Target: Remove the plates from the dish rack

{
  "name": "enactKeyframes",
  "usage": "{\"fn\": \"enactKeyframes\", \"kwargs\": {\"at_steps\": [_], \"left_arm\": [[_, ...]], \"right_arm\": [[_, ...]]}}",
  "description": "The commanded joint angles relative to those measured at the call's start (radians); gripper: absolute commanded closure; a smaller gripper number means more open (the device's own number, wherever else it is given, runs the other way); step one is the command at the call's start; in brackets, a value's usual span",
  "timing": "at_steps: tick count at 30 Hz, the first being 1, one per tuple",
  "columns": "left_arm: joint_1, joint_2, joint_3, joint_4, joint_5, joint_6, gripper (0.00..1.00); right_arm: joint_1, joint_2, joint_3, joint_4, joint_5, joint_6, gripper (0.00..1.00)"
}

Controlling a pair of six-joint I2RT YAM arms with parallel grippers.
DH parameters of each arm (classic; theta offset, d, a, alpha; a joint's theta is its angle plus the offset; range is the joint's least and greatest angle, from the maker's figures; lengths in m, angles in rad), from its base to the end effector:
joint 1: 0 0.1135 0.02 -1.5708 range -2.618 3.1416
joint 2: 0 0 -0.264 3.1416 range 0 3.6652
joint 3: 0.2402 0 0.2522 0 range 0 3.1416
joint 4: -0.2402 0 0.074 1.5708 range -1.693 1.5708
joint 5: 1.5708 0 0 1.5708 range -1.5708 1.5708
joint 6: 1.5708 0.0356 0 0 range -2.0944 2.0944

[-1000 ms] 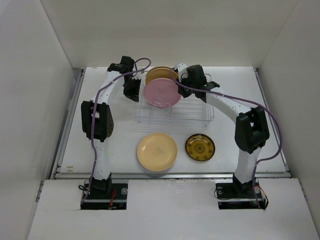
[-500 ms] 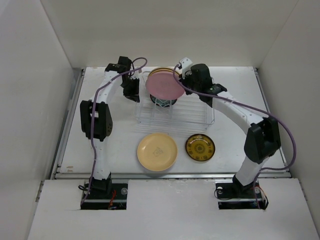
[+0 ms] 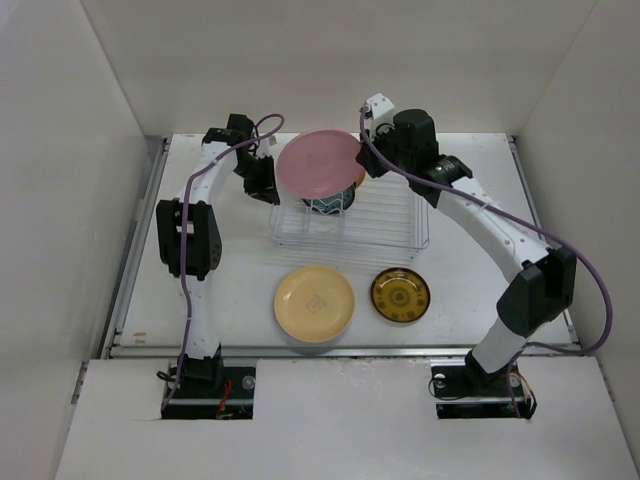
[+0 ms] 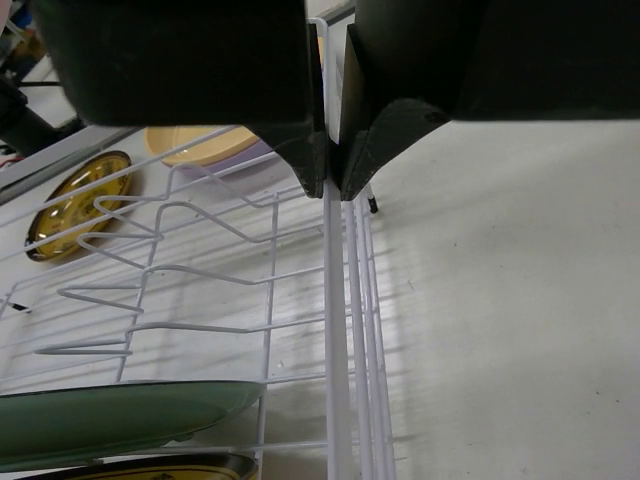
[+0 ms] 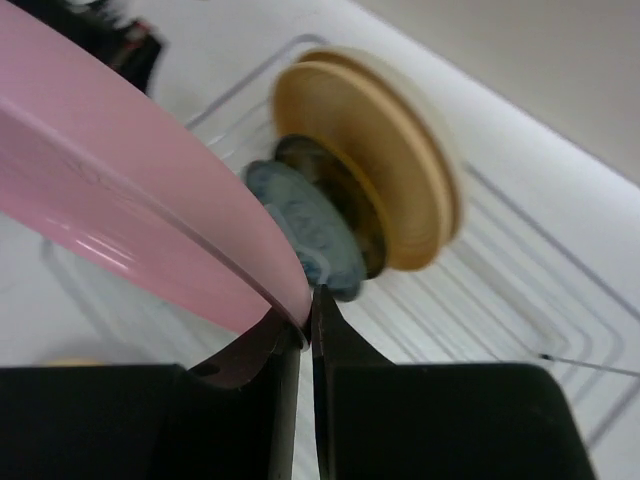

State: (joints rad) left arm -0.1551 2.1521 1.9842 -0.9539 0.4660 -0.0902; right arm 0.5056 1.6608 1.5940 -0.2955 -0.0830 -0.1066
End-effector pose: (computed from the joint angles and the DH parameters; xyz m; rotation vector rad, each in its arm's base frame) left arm 0.4544 -0.0872 0.2570 0.2312 2.6635 -0.7034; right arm 0.3437 0.1937 0.3811 -0.6398 1.8392 0.3455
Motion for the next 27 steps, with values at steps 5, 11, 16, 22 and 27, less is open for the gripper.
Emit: {"fn": "enactKeyframes", "kwargs": {"at_steps": [5, 11, 16, 22, 27], "left_arm": [[0.032, 0.003, -0.008, 0.003, 0.069, -0.065, 1.00], [0.032, 0.003, 0.004, 0.003, 0.069, -0.065, 1.00], [0.032, -0.006, 0.004, 0.003, 0.060, -0.065, 1.00], [0.032, -0.006, -0.005, -0.006, 0.040, -0.046, 1.00], [0.032, -0.006, -0.005, -0.006, 0.031, -0.046, 1.00]], "right_arm": [[0.118, -0.062, -0.081, -0.338, -0.398, -0.002, 1.00], [0.211, 0.019, -0.147, -0.501, -0.342, -0.024, 1.00], [0.220, 0.068, -0.200, -0.447, -0.328, 0.005, 1.00], [0.240, 0.195, -0.168, -0.505, -0.269, 0.005, 0.41], [0.240, 0.160, -0.148, -0.514, -0.230, 0.005, 0.12]]}}
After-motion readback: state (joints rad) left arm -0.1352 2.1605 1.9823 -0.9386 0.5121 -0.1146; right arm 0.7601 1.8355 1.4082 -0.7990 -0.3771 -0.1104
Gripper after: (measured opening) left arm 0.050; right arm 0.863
